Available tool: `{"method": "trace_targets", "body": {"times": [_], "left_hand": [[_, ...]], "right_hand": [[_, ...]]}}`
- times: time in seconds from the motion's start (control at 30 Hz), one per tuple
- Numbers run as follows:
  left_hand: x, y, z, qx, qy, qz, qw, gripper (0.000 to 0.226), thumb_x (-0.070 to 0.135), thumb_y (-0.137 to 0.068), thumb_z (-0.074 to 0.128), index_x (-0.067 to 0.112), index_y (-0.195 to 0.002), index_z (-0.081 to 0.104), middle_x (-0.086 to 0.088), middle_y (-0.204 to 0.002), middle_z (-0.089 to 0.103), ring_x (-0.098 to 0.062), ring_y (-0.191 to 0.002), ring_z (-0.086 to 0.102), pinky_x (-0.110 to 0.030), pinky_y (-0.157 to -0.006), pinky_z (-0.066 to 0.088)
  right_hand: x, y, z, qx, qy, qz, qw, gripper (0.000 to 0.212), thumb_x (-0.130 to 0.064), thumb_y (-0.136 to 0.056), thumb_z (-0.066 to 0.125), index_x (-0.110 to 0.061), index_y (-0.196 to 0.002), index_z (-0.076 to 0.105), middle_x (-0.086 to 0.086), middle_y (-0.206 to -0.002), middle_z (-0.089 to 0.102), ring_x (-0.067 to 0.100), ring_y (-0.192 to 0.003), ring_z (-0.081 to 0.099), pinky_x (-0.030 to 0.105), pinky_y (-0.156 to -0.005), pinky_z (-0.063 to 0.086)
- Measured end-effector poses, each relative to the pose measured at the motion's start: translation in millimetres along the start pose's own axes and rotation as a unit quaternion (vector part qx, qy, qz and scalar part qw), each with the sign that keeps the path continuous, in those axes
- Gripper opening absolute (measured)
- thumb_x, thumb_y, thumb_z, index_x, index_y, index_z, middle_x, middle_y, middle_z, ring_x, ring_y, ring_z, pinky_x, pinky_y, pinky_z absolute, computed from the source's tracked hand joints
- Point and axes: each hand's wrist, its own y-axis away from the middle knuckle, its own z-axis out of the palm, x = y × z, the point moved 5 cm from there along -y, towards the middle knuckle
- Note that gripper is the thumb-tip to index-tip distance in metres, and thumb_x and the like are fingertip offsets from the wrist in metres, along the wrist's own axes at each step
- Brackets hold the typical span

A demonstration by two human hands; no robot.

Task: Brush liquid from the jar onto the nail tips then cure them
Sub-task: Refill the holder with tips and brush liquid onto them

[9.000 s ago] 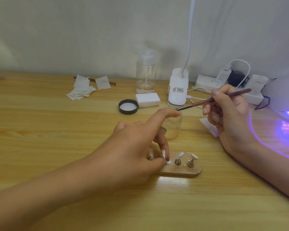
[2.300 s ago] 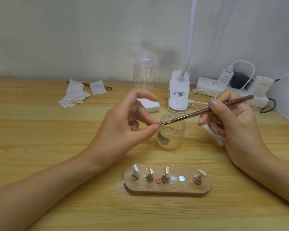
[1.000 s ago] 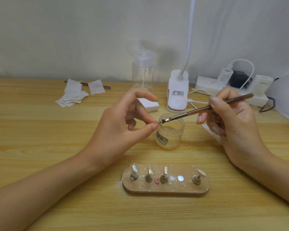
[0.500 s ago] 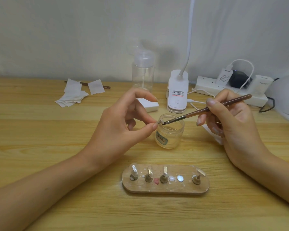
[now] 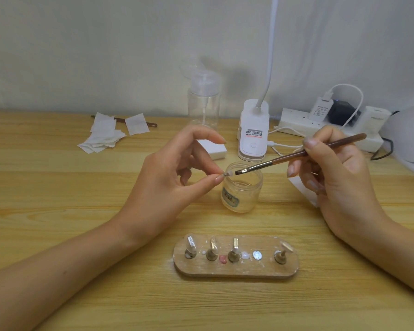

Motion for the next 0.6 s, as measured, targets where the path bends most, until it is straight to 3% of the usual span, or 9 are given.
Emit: {"method": "trace_targets", "body": {"times": [0.13, 0.27, 0.33, 0.5, 0.6], "left_hand": [[-0.5, -0.4, -0.5, -0.002, -0.017, 0.010, 1.000, 0.037, 0.013, -0.085, 0.075, 0.028, -0.115, 0.060, 0.005, -0.081, 0.070, -0.011, -0.077, 0.064, -0.035, -0.055, 0.038], [0.3, -0.3, -0.6, -0.002, -0.030, 0.018, 0.999, 0.038, 0.015, -0.085, 0.075, 0.033, -0.115, 0.060, 0.007, -0.083, 0.070, -0.024, -0.076, 0.062, -0.023, -0.059, 0.039], [1.4, 0.2, -0.5, -0.002, -0.032, 0.024, 0.999, 0.038, 0.015, -0.085, 0.075, 0.032, -0.115, 0.060, 0.006, -0.083, 0.070, -0.023, -0.077, 0.063, -0.024, -0.058, 0.039], [3.3, -0.1, -0.4, -0.002, -0.041, 0.038, 0.998, 0.037, 0.013, -0.086, 0.074, 0.027, -0.117, 0.061, 0.005, -0.083, 0.071, -0.017, -0.080, 0.062, -0.028, -0.059, 0.039], [3.0, -0.5, -0.5, -0.002, -0.041, 0.041, 0.998, 0.037, 0.013, -0.086, 0.073, 0.026, -0.118, 0.061, 0.005, -0.084, 0.071, -0.021, -0.083, 0.065, -0.030, -0.060, 0.038]], "right_hand": [[-0.2, 0.8, 5.0, -0.030, -0.014, -0.004, 0.999, 0.019, -0.025, -0.094, 0.057, -0.022, -0.077, 0.048, 0.007, -0.062, 0.067, 0.008, -0.040, 0.039, 0.012, -0.041, 0.031], [1.1, 0.2, 3.0, -0.004, 0.014, 0.018, 1.000, 0.020, -0.030, -0.088, 0.060, -0.019, -0.077, 0.046, 0.008, -0.061, 0.066, 0.008, -0.039, 0.038, 0.015, -0.039, 0.024], [1.2, -0.3, 0.5, 0.006, 0.007, 0.017, 1.000, 0.021, -0.030, -0.089, 0.060, -0.020, -0.076, 0.046, 0.007, -0.061, 0.066, 0.011, -0.040, 0.033, 0.019, -0.038, 0.021], [1.0, 0.2, 5.8, -0.021, -0.004, 0.010, 1.000, 0.022, -0.026, -0.095, 0.058, -0.019, -0.078, 0.046, 0.008, -0.062, 0.067, 0.006, -0.039, 0.040, 0.013, -0.040, 0.030], [2.0, -0.3, 2.4, 0.004, 0.019, 0.024, 1.000, 0.021, -0.030, -0.089, 0.059, -0.020, -0.076, 0.046, 0.008, -0.062, 0.067, 0.009, -0.038, 0.034, 0.021, -0.039, 0.019]]}}
